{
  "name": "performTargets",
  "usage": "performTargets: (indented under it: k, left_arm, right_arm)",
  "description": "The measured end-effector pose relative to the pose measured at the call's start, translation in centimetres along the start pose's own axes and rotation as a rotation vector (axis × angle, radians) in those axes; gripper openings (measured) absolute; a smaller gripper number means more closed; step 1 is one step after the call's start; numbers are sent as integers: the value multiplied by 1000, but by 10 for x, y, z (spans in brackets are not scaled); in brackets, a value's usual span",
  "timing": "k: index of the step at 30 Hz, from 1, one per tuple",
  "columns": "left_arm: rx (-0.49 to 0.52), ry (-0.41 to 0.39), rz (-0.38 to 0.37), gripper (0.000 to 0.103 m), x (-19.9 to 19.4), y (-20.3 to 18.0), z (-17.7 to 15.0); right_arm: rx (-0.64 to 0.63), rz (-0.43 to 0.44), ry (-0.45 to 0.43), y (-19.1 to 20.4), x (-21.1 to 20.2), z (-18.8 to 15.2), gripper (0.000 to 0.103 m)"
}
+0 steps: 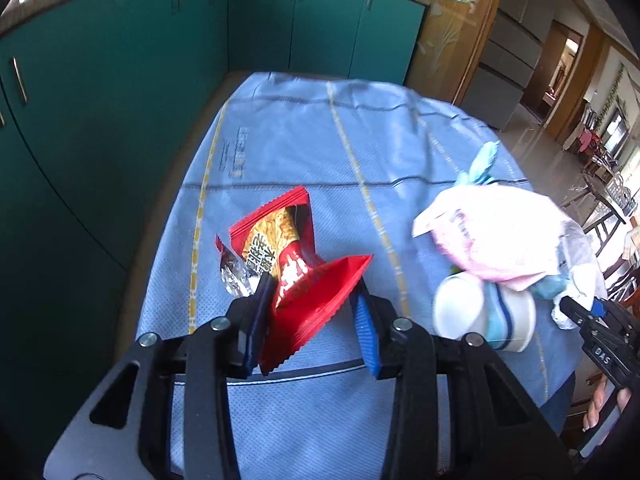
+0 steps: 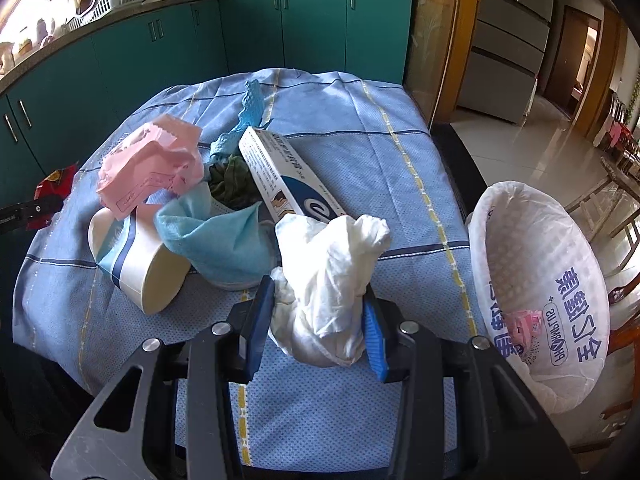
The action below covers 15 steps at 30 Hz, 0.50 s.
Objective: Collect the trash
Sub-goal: 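Carry the white tissue into the bin with the right tool while the left tool lifts the red wrapper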
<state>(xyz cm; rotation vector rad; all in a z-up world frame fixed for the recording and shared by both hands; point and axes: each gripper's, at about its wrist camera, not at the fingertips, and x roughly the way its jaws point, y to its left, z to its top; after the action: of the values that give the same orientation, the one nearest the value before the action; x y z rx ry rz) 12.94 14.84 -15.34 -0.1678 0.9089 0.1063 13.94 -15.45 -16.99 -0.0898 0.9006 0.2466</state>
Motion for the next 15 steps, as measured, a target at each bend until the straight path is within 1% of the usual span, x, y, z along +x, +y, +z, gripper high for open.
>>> performTargets:
  k: [5, 9, 10, 12, 15]
  left_arm:
    - [77, -80, 5, 40, -32, -28, 7]
    - [153, -137, -17, 40, -56, -60, 13]
    - [169, -146, -28, 41, -60, -67, 14]
    - [204, -159, -75, 41, -66, -88, 17]
    - [255, -154, -126, 41, -64, -118, 21]
  right_arm:
    - [-5, -14, -36, -3, -13, 4, 42]
    - [-3, -30, -108, -12, -38, 12, 42]
    - [2, -35, -128, -16, -46, 14, 42]
    - [19, -42, -159, -26, -58, 17, 42]
    - [65, -58, -204, -48, -76, 20, 42]
